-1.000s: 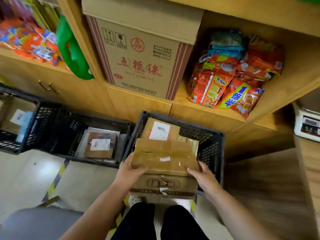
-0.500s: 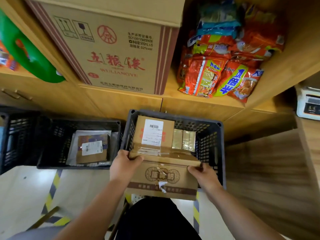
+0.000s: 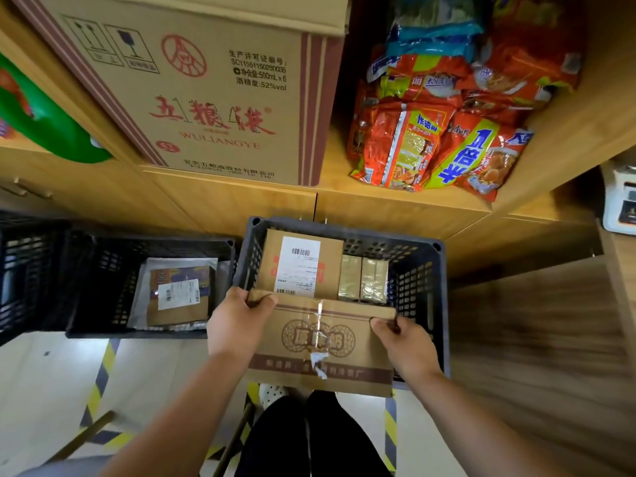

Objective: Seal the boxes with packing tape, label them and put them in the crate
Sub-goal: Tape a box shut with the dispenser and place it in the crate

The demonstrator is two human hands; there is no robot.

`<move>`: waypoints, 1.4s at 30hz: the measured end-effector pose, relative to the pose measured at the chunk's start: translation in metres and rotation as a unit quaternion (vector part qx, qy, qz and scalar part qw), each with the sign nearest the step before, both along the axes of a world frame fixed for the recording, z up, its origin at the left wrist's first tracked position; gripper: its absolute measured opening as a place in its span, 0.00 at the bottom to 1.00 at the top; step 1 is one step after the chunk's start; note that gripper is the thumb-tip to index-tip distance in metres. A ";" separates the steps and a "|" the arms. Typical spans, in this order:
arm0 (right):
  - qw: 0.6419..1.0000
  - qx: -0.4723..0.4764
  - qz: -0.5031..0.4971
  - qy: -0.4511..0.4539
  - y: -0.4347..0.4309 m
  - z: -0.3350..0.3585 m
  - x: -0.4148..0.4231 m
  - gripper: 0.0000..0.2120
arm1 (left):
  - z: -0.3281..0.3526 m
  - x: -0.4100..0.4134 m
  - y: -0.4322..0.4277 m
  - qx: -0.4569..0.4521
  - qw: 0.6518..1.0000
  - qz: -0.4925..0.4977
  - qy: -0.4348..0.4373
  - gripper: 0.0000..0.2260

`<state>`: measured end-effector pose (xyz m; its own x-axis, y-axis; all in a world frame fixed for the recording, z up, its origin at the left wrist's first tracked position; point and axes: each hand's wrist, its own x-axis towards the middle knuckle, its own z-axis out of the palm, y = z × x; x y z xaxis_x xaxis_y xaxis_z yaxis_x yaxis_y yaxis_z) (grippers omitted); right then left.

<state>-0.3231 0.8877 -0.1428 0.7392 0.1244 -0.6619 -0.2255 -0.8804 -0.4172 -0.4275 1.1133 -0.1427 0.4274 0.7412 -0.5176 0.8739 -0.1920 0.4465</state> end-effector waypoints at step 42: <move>0.941 0.142 -0.305 -0.046 -0.077 0.035 0.034 0.11 | 0.009 0.067 -0.084 -0.191 0.969 0.021 -0.159 0.08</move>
